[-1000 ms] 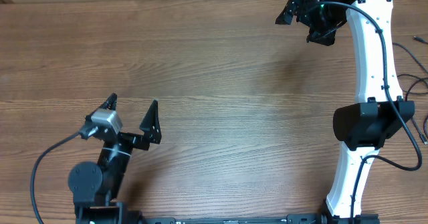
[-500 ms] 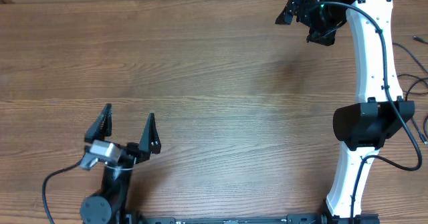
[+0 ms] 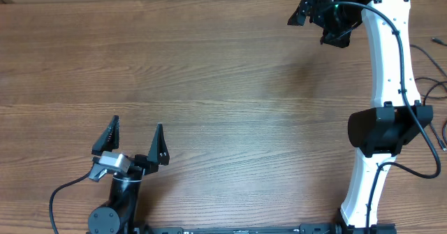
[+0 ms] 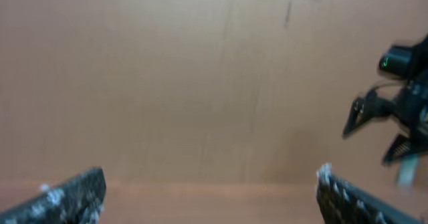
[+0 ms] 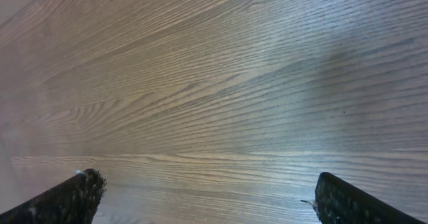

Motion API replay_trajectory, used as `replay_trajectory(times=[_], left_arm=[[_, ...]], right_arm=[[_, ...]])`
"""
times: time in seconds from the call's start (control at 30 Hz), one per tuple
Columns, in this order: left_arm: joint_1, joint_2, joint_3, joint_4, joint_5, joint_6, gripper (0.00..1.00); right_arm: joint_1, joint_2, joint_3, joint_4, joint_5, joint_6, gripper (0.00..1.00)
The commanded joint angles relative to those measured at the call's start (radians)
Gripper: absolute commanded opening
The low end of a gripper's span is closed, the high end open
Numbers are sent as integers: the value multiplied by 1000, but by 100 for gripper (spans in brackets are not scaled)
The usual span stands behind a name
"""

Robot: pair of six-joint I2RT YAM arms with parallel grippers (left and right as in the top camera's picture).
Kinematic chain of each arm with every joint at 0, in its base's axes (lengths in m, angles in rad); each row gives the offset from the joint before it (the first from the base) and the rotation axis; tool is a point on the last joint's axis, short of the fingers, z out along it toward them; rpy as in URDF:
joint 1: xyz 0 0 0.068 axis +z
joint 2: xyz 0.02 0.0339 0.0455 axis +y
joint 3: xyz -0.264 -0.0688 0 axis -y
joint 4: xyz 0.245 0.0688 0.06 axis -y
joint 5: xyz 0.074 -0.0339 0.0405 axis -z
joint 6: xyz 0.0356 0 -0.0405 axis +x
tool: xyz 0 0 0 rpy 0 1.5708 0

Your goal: Untangle cables

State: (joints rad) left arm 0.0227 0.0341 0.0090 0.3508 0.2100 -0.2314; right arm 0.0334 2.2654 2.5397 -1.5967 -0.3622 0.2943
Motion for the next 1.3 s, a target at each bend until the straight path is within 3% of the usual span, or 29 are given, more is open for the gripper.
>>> replay_trajectory(times=[0.0, 0.27, 0.33, 0.6, 1.27], left_arm=[[24, -31, -4, -53, -11, 52, 100], [32, -31, -4, -253, -102, 52, 100], [32, -31, -4, -420, -148, 52, 100], [31, -31, -4, -430, -192, 150, 100], [29, -30, -4, -429, -191, 150, 100]], right_arm=[[-1, -42, 12, 1, -6, 0, 100], [-1, -42, 12, 1, -6, 0, 100], [-1, -42, 12, 1, -6, 0, 100], [-1, -42, 12, 1, -6, 0, 100], [-1, -42, 12, 1, -6, 0, 100]])
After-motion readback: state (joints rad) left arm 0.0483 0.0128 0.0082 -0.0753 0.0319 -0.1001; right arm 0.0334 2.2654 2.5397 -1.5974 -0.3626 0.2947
